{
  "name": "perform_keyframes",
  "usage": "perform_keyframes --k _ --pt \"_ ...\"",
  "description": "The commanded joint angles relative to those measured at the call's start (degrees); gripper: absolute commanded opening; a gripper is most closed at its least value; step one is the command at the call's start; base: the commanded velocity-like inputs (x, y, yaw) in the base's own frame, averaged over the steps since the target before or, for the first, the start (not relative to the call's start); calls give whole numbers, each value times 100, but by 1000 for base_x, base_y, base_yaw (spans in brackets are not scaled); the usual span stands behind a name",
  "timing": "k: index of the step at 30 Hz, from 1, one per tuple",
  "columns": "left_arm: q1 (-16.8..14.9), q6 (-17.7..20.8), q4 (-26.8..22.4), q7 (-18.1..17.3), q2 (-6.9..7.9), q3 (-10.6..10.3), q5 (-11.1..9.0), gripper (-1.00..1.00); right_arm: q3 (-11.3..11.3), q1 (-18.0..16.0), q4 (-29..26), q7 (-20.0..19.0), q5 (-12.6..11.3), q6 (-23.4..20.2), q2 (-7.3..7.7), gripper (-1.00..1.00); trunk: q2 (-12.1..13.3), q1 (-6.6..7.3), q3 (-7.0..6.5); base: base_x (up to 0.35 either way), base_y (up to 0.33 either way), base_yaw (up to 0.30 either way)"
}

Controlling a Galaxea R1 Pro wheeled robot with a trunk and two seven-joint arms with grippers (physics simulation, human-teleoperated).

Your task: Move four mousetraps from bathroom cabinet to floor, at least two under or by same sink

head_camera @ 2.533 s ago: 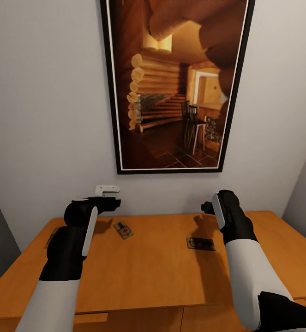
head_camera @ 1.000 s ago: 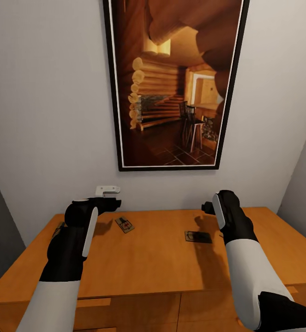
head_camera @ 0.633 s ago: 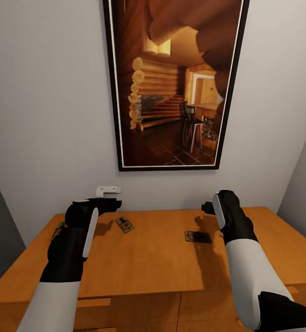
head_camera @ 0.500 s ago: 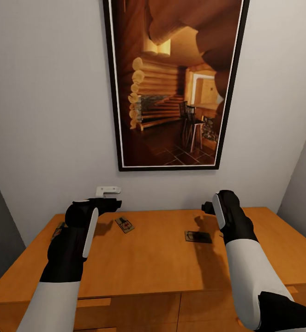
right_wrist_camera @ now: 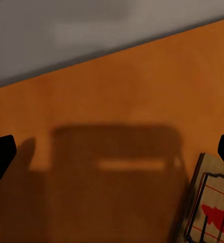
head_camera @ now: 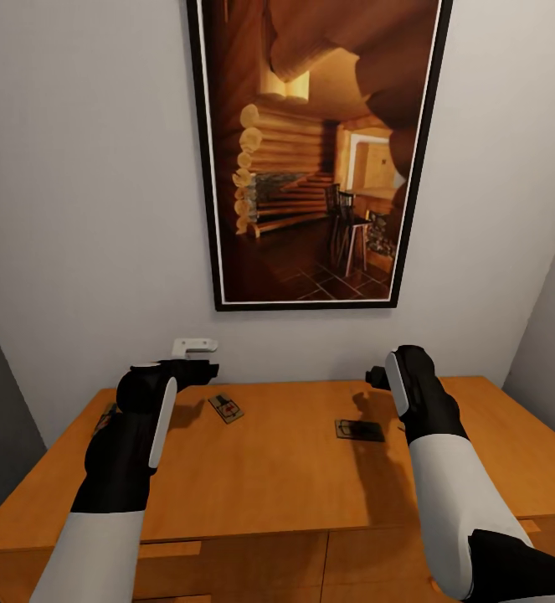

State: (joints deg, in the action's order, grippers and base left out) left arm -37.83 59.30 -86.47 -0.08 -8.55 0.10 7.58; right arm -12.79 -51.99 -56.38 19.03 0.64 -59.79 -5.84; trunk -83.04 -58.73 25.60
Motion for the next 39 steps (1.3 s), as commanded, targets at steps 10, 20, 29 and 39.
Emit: perform_keyframes --k 10,20,29,39 --pt "-5 42 -1 3 -1 14 15 100 -13 -7 -11 63 6 -21 1 100 -4 0 7 0 0 0" --pt "-5 26 -1 3 1 6 18 100 -69 -6 -12 480 6 -21 177 100 -4 0 7 0 0 0" --pt "-5 53 -1 5 -5 1 10 100 -334 -5 1 820 6 -21 214 100 -4 0 7 0 0 0" --pt "-5 70 -1 8 -4 -3 -12 100 -508 -5 4 1314 -13 -21 215 100 -4 0 7 0 0 0"
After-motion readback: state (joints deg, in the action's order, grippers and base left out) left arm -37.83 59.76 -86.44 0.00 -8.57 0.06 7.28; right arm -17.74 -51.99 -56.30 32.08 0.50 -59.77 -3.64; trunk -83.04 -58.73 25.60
